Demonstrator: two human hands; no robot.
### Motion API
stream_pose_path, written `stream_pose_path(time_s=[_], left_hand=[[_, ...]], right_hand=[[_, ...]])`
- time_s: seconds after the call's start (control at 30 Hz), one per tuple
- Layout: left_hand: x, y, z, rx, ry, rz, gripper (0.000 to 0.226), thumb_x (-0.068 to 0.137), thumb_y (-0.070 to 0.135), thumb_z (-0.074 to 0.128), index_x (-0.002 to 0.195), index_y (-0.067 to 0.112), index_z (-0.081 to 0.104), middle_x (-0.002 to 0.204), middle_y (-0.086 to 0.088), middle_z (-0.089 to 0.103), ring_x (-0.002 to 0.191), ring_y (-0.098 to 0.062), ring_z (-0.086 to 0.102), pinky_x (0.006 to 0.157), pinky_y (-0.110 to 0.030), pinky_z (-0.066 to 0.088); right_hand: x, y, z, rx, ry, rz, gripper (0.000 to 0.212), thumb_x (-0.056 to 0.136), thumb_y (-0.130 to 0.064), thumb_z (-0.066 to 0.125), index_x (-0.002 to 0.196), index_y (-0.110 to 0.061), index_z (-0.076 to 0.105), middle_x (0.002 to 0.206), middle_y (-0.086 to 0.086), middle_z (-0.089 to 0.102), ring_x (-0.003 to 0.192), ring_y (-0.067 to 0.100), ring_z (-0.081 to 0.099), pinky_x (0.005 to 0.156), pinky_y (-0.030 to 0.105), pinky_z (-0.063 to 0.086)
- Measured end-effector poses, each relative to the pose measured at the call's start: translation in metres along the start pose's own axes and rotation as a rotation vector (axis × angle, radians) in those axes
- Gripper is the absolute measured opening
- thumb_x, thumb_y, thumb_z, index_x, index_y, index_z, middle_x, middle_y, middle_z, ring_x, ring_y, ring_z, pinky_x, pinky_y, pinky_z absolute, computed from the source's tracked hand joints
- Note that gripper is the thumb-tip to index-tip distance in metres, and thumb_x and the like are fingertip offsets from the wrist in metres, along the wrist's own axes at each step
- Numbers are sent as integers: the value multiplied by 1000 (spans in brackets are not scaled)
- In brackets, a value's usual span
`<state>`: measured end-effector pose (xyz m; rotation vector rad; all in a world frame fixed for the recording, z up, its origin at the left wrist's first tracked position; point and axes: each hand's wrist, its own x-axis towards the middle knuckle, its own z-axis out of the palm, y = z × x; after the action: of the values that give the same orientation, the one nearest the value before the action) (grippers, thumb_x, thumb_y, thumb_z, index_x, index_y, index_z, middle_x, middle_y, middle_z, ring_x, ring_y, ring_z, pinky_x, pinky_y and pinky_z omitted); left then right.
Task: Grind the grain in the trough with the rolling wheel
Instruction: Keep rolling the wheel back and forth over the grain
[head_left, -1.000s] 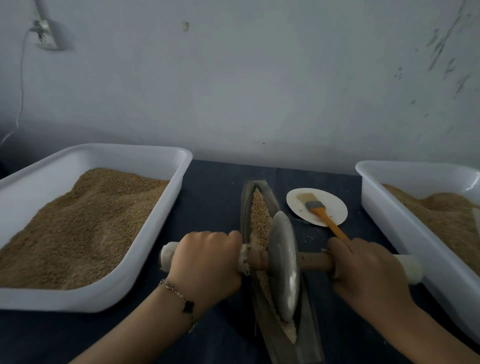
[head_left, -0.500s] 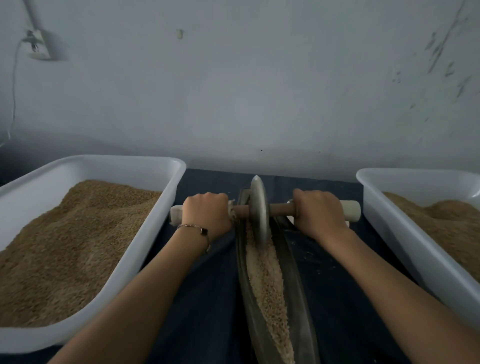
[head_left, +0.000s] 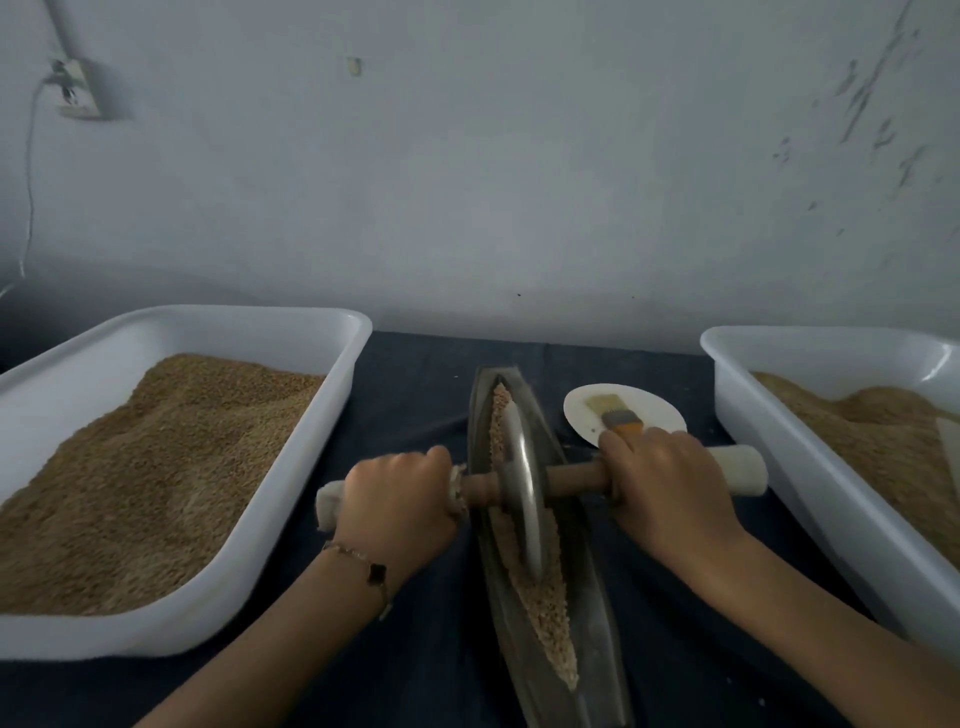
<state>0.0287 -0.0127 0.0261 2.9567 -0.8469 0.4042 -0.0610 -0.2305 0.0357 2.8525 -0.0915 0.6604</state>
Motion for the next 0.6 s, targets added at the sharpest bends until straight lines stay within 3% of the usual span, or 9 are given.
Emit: stream_pose_path(time_s=[0.1, 0.17, 0.27, 0.37, 0.47, 0.6], left_hand=[[-30, 3, -10, -14, -36, 20, 21, 87, 42, 45, 74, 31, 32, 64, 13, 38, 59, -6, 42, 52, -24, 28], [-42, 7, -13, 0, -56, 27, 22, 85, 43, 43, 74, 31, 29, 63, 12, 36, 63, -8, 48, 53, -26, 27], [-45, 7, -15, 8, -79, 18, 20, 84, 41, 44, 75, 30, 29, 64, 12, 35, 65, -9, 50, 51, -25, 25], [-33, 5, -16, -1, -74, 9, 27, 85, 42, 47, 69, 31, 28, 63, 12, 37, 54, -3, 36, 47, -21, 21], [-8, 3, -10, 4, -25, 4, 29, 85, 41, 47, 66, 30, 28, 62, 12, 40, 52, -2, 32, 47, -23, 22], [28, -2, 2, -5, 24, -47, 28, 86, 41, 46, 64, 27, 35, 61, 10, 44, 51, -6, 36, 49, -26, 25]], right_hand=[[-26, -4, -22, 61, 36, -54, 53, 37, -5, 85, 60, -25, 41, 50, -8, 42, 43, 14, 38, 43, 26, 26], [-33, -4, -30, 75, 28, -93, 66, 31, -5, 85, 61, -28, 31, 52, -13, 28, 44, 8, 27, 39, 24, 25], [-32, -3, -30, 93, 40, -113, 71, 29, -4, 85, 62, -28, 28, 51, -12, 26, 45, 7, 24, 39, 20, 19], [-22, -3, -18, 51, -23, -46, 56, 50, -14, 84, 64, -28, 32, 48, -8, 35, 47, 10, 28, 45, 22, 18], [-5, 1, 1, 7, -95, 54, 25, 81, -28, 62, 76, -30, 38, 61, -9, 36, 60, 14, 44, 55, 26, 29], [28, 4, 19, 22, -76, 94, 19, 82, -24, 56, 77, -25, 38, 75, -3, 55, 71, 22, 53, 57, 30, 27]])
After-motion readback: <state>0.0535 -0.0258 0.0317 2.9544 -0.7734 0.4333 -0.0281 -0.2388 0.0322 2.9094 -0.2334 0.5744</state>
